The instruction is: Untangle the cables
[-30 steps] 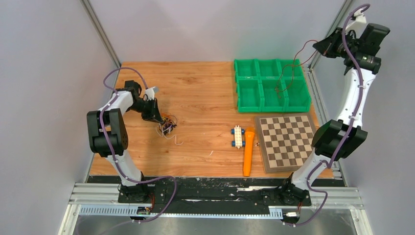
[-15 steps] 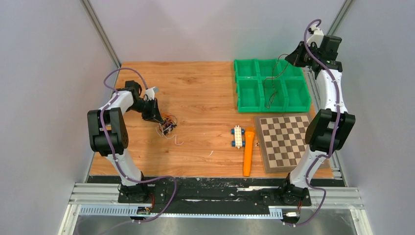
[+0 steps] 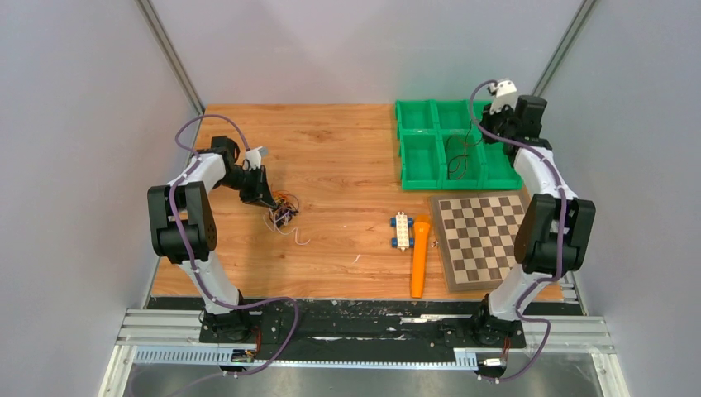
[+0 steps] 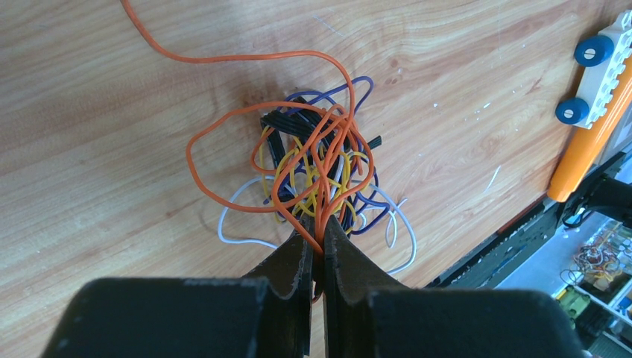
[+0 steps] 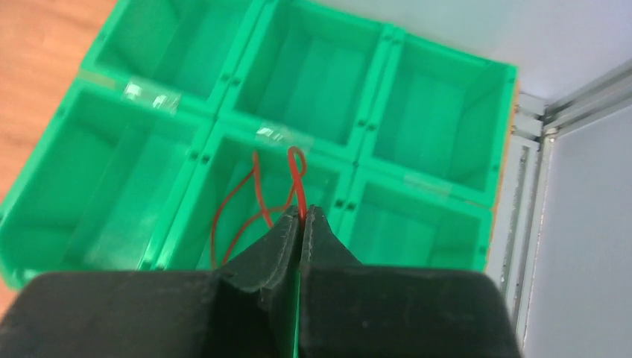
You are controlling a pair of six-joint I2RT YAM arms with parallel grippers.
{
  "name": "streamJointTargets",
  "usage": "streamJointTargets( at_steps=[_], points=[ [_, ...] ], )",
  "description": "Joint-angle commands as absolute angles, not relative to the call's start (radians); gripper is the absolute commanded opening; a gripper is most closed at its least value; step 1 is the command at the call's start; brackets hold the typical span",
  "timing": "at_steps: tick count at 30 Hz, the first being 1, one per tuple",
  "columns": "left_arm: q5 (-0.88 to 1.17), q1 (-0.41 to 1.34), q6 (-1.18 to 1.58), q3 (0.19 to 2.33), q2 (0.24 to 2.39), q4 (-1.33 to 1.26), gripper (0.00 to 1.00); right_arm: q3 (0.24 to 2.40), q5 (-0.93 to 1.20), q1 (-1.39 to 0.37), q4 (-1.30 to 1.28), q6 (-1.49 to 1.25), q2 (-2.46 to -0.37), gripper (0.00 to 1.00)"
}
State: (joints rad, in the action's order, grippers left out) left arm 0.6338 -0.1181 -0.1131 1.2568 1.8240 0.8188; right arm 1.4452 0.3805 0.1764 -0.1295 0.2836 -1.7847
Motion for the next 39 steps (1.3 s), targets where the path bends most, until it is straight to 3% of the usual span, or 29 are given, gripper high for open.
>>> streamJointTargets(
  at_steps=[1,6,21,24,29,34,36,39],
  points=[
    [0.642,-0.116,-0.111,1.278,1.828,0.803,0.10,1.297,0.383,0.116,-0.042,0.505,-1.652,0.00],
    [0.648,-0.117,-0.108,1.273,1.827,0.801,0.10,1.225,0.381,0.089,-0.078,0.568,-1.677,0.00],
    [0.662,-0.111,-0.110,1.259,1.837,0.796,0.10,1.309,0.305,0.044,-0.194,0.644,-1.871,0.03],
    [0.663,-0.110,-0.112,1.259,1.831,0.797,0.10,1.337,0.303,0.043,-0.260,0.621,-1.842,0.13],
    [0.664,-0.110,-0.119,1.250,1.826,0.799,0.09,1.348,0.341,0.043,-0.353,0.607,-1.752,0.57],
    [0.661,-0.111,-0.132,1.240,1.816,0.798,0.09,1.401,0.404,0.044,-0.474,0.580,-1.673,0.88],
    [0.664,-0.111,-0.136,1.240,1.816,0.800,0.09,1.434,0.427,0.044,-0.493,0.563,-1.653,0.96],
    [0.679,-0.108,-0.139,1.241,1.821,0.803,0.09,1.493,0.456,0.044,-0.514,0.516,-1.652,0.98]
  ],
)
